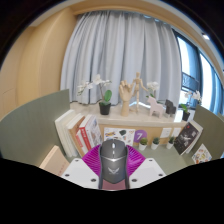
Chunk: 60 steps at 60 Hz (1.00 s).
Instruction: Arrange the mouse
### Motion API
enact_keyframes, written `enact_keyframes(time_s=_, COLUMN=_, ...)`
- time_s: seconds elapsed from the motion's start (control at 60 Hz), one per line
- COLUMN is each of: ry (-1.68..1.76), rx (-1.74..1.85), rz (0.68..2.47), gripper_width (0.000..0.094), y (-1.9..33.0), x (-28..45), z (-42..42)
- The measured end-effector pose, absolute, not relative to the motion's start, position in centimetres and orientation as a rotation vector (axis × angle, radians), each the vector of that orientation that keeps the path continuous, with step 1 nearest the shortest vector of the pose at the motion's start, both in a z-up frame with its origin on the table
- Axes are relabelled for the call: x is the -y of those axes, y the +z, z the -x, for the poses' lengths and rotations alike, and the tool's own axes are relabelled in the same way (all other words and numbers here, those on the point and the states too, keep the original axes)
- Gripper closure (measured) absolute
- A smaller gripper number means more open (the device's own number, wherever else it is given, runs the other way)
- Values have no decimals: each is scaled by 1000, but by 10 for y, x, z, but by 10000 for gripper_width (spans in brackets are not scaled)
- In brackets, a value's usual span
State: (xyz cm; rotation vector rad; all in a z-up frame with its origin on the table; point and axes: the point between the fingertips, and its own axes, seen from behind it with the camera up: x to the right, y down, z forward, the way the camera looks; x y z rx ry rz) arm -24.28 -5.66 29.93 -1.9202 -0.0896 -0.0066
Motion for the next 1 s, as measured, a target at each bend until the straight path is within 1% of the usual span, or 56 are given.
enact_keyframes(time_s=0.067, ry=-22, rx=73, rz=1916, gripper_width=636, y=297, x=47, z=209)
enact_keyframes(time_s=0.133, ry=-23, rx=46, rz=1952, gripper_width=637, y=271, x=39, z=181)
enact_keyframes(time_s=0.267, ry=-21, rx=17, rz=2073, gripper_width=638, y=180, x=30, z=152)
enact_keyframes(time_s=0.333, ry=13, rx=28, rz=2152, gripper_width=639, y=127, x=30, z=155)
enact_keyframes(time_s=0.4, ry=31, rx=40, rz=2229, gripper_width=639, y=81, x=32, z=159)
enact_keyframes(time_s=0.45, ry=47, rx=60, rz=2269, gripper_width=639, y=54, x=34, z=164)
enact_keyframes(time_s=0.517, ry=79, rx=59, rz=2309, gripper_width=637, y=26, x=37, z=170)
enact_keyframes(time_s=0.633, ry=55, rx=82, rz=2355, gripper_width=634, y=-4, x=43, z=167)
enact_keyframes(time_s=0.65, ry=53, rx=85, rz=2360, gripper_width=611, y=-8, x=45, z=167)
enact_keyframes(time_s=0.667, ry=52, rx=89, rz=2365, gripper_width=607, y=-11, x=46, z=167)
enact_keyframes(time_s=0.733, ry=55, rx=71, rz=2338, gripper_width=583, y=-10, x=45, z=166)
enact_keyframes(time_s=0.933, ry=26, rx=-6, rz=2326, gripper_width=414, y=-10, x=43, z=162)
enact_keyframes(time_s=0.95, ry=24, rx=-13, rz=2331, gripper_width=392, y=-10, x=44, z=161)
enact_keyframes(time_s=1.0, ry=47, rx=-25, rz=2348, gripper_width=265, y=-10, x=47, z=165)
